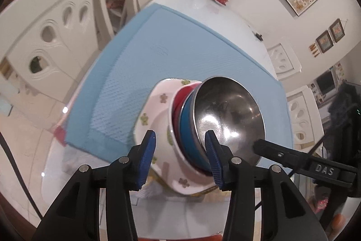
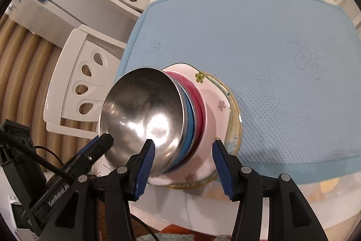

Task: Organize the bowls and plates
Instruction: 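Lower the nested bowls onto the plate stack and open both grippers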

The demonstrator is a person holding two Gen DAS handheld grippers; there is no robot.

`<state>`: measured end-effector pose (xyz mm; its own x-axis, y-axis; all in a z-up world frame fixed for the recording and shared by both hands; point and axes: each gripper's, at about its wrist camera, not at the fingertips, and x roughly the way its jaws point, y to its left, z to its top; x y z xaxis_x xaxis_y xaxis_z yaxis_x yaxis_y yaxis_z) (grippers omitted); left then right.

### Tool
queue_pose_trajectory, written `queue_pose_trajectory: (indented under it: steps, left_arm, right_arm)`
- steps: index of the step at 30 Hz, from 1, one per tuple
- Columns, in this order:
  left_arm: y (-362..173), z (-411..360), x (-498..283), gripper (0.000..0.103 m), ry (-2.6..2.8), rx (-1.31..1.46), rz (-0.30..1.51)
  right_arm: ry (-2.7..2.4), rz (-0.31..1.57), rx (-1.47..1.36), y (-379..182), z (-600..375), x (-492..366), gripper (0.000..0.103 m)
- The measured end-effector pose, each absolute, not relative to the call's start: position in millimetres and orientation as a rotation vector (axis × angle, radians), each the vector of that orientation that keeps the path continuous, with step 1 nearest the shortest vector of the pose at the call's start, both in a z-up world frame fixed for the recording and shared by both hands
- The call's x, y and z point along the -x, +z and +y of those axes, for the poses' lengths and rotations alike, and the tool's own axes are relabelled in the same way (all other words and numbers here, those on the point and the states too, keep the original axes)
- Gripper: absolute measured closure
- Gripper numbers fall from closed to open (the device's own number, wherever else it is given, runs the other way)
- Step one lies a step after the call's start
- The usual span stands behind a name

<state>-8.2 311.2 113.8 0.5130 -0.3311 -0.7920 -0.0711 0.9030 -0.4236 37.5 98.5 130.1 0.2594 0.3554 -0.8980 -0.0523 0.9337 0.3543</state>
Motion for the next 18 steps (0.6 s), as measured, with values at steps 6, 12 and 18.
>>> queue_pose_trajectory:
  steps: [6,12,18]
  left_arm:
    - [150.2,304.1,28.0,0.060,-0.112,0.375,0.918]
    - [185.2,277.0,37.8,0.057,-0.097,0.288,0.820]
    - [203.7,253.4,53.6,0.053,-0.094,0.277,0.800]
  right_arm:
    - [0.251,1.138,-0.143,173.9,109.8,-1.2,0.051]
    - [0.222,0.929,-0.043,220.0,113.9,32.3,0.043]
    - [0.150,0.785,0.101,246.3,107.9,65.1,0.031]
